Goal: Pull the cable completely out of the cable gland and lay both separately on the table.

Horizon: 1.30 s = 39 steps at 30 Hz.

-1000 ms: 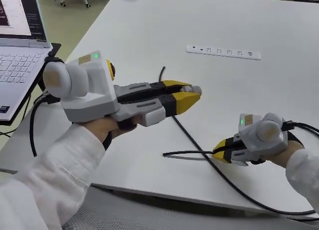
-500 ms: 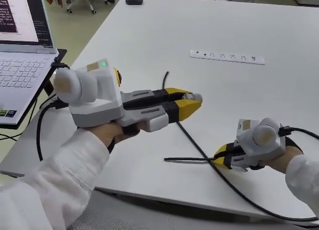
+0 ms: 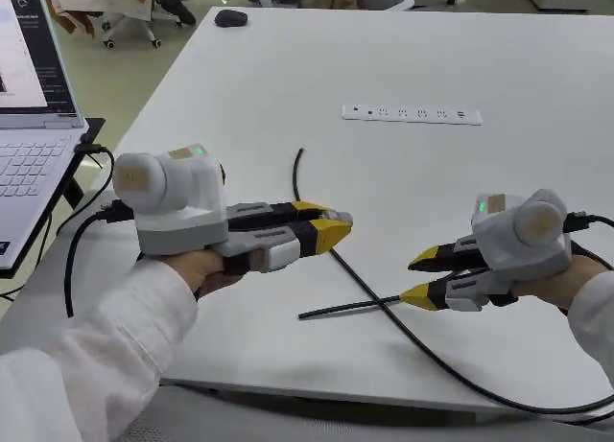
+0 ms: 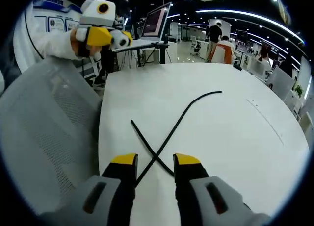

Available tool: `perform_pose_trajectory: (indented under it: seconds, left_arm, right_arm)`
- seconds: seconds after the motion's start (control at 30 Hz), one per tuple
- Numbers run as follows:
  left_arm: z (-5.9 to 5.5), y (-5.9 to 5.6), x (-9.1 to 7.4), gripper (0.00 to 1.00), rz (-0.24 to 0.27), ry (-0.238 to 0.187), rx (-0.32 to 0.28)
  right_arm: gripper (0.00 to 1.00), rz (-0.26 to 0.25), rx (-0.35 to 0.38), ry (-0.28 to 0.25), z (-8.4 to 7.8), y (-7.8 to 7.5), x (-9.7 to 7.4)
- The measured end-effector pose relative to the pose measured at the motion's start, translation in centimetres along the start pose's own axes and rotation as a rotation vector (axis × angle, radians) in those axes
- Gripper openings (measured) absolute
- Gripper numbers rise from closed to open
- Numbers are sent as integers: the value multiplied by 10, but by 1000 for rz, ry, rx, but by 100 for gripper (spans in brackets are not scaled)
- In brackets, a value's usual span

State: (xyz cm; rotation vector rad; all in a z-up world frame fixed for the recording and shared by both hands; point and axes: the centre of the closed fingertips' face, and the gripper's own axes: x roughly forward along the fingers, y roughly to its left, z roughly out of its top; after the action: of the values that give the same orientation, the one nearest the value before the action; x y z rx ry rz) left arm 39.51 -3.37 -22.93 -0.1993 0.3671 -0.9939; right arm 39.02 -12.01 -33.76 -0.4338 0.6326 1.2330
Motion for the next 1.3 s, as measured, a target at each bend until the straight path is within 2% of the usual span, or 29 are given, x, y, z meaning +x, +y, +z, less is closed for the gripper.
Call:
perform_pose_trajectory:
  seconds: [0.07, 0.1, 0.17, 0.3, 0.4, 0.47, 0.53, 0.7, 0.77, 0.87, 0.97, 1.1, 1.13, 1.2, 1.3]
  left_arm:
    - [-7, 6, 6, 17, -3, 13, -2]
    - [-10, 8, 8, 17, -5, 24, -1]
    - [-23, 16, 15, 17, -3, 74, 21]
    - [-53, 29, 31, 17, -6, 171, 43]
    - [-82, 42, 39, 17, 19, 269, 22]
    - [-97, 45, 46, 17, 7, 307, 38]
    - [-109, 50, 51, 17, 12, 339, 41]
    - [-121, 58, 58, 17, 34, 353, 47]
    - [-128, 63, 59, 17, 53, 372, 55]
    - [-141, 69, 59, 17, 69, 404, 64]
    - [-147, 73, 57, 17, 87, 407, 69]
    - [-158, 76, 53, 17, 103, 447, 82]
    - [-154, 75, 54, 17, 95, 426, 87]
    - [-153, 78, 53, 17, 119, 428, 68]
    - [-153, 77, 51, 17, 127, 439, 81]
  right_arm:
    - [31, -16, 17, -22, 6, 4, -13]
    - [32, -20, 26, -51, 12, 8, -21]
    - [35, -16, 48, -88, 20, 16, -34]
    - [39, -62, 62, -139, 30, 26, -62]
    - [39, -110, 186, -219, 40, 26, -83]
    - [38, -137, 216, -249, 42, 24, -92]
    - [38, -168, 220, -238, 37, 25, -100]
    - [37, -209, 230, -201, 25, 31, -107]
    - [38, -219, 231, -193, 22, 34, -109]
    - [38, -230, 251, -211, 23, 34, -110]
    - [38, -241, 274, -223, 22, 32, -110]
    - [37, -243, 291, -229, 20, 32, -107]
    - [37, -242, 290, -229, 20, 32, -106]
    - [37, -239, 292, -229, 20, 32, -104]
    - [37, -240, 295, -228, 18, 31, -102]
